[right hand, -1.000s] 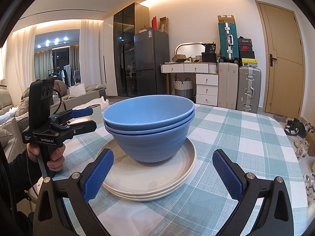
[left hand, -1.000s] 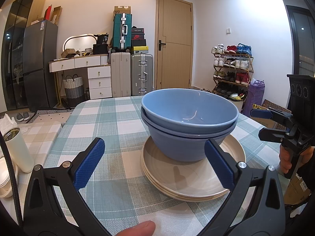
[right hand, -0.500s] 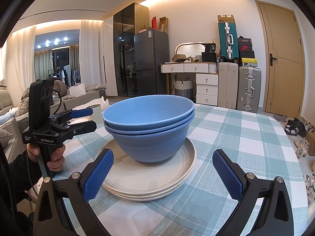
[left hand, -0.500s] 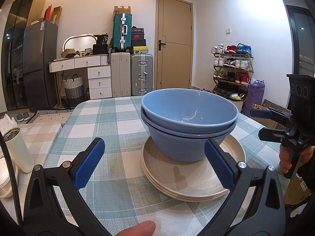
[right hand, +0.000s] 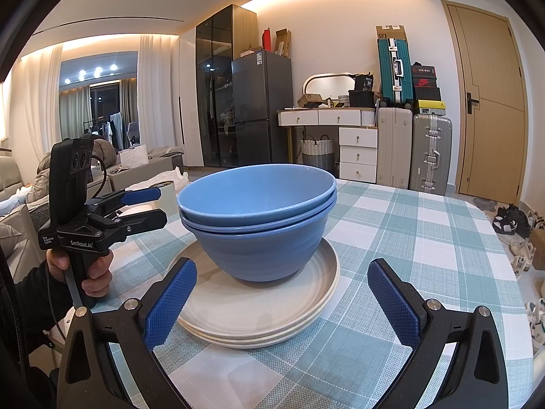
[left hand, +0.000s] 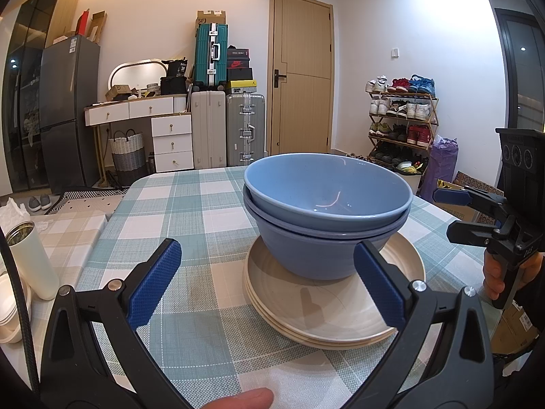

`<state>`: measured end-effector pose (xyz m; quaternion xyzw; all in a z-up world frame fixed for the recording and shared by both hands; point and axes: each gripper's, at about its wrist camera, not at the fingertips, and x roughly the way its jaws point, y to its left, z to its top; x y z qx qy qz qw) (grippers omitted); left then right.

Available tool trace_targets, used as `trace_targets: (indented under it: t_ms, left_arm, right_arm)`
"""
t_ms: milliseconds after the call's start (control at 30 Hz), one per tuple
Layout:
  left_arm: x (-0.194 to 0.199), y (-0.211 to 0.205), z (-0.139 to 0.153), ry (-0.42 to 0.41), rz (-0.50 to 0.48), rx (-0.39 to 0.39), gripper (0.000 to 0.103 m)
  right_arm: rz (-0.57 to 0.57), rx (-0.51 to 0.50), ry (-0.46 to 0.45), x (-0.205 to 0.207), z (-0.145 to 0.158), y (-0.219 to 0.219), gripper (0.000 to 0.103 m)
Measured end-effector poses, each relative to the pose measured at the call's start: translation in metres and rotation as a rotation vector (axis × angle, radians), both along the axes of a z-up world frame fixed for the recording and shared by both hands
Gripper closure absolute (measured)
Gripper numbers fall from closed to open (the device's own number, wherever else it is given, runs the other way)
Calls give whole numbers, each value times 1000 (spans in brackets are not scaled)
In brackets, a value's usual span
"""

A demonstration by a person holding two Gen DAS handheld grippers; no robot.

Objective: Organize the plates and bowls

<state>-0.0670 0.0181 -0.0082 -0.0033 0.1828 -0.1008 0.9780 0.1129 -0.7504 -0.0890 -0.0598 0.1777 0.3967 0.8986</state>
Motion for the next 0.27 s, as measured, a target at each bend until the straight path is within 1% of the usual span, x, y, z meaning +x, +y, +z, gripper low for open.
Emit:
trace_targets:
  t_ms: [267]
  left_arm:
    - [0, 0, 0, -1, 0, 0, 2]
  right_arm:
    - [0, 0, 1, 0, 0, 0, 1]
